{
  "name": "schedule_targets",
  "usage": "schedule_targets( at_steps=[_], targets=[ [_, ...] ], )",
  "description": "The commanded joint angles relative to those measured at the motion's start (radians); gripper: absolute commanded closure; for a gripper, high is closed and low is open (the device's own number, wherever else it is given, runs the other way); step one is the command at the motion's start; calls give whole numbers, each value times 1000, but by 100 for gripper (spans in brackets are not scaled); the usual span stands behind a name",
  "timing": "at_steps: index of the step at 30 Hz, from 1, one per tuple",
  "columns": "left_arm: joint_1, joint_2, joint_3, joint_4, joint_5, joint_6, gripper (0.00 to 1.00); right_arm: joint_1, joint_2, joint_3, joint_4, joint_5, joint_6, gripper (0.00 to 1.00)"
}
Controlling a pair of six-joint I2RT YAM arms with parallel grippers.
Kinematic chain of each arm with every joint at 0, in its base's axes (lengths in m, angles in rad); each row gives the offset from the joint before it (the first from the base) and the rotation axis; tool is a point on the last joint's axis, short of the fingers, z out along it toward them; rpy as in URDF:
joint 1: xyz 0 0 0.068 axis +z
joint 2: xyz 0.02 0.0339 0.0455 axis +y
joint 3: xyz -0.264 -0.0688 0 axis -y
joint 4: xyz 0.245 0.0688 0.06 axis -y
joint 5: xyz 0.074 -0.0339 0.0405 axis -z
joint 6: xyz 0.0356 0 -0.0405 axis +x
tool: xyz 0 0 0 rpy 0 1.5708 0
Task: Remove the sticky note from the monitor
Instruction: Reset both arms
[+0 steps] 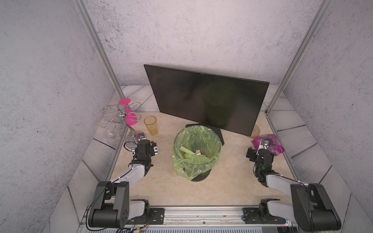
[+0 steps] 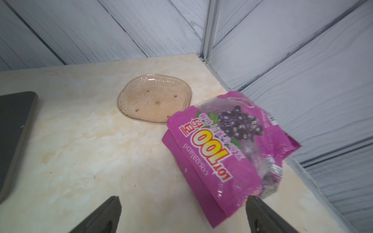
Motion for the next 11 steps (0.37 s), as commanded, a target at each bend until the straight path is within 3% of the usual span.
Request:
schedule_targets(
  at_steps=[1,4,11],
  targets=[
    [8,14,-21,158,-4,41,0,-28,108,8,270,-117,-42,1],
    [9,18,-33,193,16,44,0,-28,155,4,334,-150,-54,1],
    [8,0,-50,213,34,48,0,-29,98,19,238,-136,-45,1]
  ],
)
